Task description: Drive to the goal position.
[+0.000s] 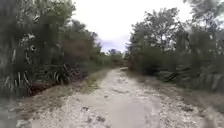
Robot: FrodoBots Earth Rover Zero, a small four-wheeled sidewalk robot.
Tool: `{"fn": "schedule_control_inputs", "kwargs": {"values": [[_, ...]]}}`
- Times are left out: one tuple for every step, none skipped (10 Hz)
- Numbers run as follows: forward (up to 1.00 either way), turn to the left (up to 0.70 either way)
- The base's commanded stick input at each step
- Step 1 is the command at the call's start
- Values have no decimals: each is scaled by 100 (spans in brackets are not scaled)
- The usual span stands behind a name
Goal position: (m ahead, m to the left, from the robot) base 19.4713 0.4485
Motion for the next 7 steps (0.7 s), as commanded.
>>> {"fn": "schedule_control_inputs", "kwargs": {"values": [[70,-35],[70,-35],[70,-35],[70,-8],[70,0],[70,0],[70,0]]}}
